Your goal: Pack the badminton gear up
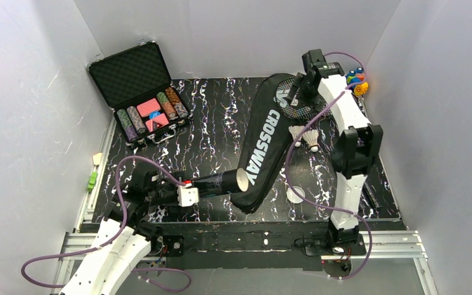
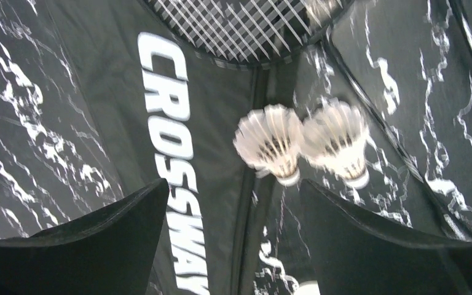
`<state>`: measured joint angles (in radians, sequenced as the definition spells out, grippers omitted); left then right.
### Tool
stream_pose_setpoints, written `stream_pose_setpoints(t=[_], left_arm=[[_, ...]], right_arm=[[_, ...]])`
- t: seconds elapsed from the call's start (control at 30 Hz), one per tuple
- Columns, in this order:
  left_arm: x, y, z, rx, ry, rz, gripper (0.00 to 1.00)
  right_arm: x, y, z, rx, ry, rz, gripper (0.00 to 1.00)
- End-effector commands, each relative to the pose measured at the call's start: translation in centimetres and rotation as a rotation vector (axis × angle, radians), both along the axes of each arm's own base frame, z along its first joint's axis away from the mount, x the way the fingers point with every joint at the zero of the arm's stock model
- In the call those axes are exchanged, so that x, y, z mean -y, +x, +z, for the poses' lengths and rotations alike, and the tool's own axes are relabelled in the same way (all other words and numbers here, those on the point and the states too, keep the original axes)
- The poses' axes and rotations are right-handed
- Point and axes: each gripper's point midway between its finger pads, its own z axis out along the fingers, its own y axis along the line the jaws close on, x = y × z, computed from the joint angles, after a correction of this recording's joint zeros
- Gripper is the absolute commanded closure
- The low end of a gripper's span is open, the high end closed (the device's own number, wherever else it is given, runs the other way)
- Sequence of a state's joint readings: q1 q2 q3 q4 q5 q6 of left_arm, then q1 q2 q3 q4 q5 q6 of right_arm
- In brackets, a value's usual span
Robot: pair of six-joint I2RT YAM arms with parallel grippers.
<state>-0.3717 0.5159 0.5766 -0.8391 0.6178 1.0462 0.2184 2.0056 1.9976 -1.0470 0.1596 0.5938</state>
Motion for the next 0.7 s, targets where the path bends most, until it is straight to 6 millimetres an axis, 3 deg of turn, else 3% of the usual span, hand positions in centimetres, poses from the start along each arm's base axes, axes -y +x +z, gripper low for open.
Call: stream_pose_setpoints(t=[0.0,0.17,0.4,0.67], left_arm=[[0.7,-0.3,2.2,0.039,-0.060,-0.023,0.78],[0.8,-0.4,2.3,0.049,-0.066,-0.026,0.75],[1.0,-0.3,2.2,0.043,-0.070,-0.031,0.75],[0.7,-0.3,2.2,0.045,-0.066,-0.019,0.73]], right_arm=[[0.9,2.1,-2.3,-0.046,-0.085,-0.019,0.13],[1.7,2.0,-5.0,-0.104,-0.097,-0.043,0.20],[2.6,0.7,-7.2,-0.157,-0.116,-0.057,0.27],[2.9,0.2,-8.6,-0.189,-0.116,-0.062,0.50]])
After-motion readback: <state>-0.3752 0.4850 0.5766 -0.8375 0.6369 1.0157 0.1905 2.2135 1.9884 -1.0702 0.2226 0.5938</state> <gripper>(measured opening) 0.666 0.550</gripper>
